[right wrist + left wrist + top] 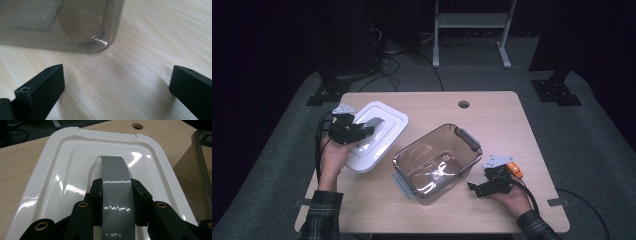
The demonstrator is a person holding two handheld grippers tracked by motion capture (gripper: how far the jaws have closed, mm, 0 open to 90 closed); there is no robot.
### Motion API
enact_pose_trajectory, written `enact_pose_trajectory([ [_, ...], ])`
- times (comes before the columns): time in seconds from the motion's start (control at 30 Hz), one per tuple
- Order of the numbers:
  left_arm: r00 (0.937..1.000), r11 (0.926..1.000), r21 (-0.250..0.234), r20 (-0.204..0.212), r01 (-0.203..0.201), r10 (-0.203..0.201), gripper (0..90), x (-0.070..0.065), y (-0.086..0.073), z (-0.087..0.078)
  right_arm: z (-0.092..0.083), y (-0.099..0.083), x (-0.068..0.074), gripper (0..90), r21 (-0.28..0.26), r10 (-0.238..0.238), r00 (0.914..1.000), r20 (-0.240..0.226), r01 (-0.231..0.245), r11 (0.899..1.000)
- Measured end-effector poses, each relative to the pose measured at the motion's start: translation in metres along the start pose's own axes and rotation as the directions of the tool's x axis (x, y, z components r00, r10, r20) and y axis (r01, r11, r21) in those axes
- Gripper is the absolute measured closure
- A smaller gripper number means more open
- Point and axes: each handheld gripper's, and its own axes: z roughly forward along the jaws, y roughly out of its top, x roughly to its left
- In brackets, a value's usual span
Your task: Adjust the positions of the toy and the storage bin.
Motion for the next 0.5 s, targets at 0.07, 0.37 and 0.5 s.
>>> enact_pose_trajectory([
  [0.07, 1.0000, 1.0000, 0.000, -0.008, 0.004, -0.004, 66.4, 0.002, -0.002, 0.002, 0.000, 0.000, 0.000, 0.0, 0.000, 0.000, 1.0000, 0.000, 0.000, 1.000],
  [0.37, 0.9991, 0.9992, 0.018, -0.024, 0.034, -0.034, 66.4, 0.012, -0.012, 0.012, 0.000, 0.000, 0.000, 0.0, 0.000, 0.000, 1.0000, 0.000, 0.000, 1.000],
  [0.5, 0.9988, 0.9989, 0.024, -0.030, 0.041, -0.040, 66.4, 0.017, -0.017, 0.018, 0.000, 0.000, 0.000, 0.0, 0.000, 0.000, 1.0000, 0.000, 0.000, 1.000],
])
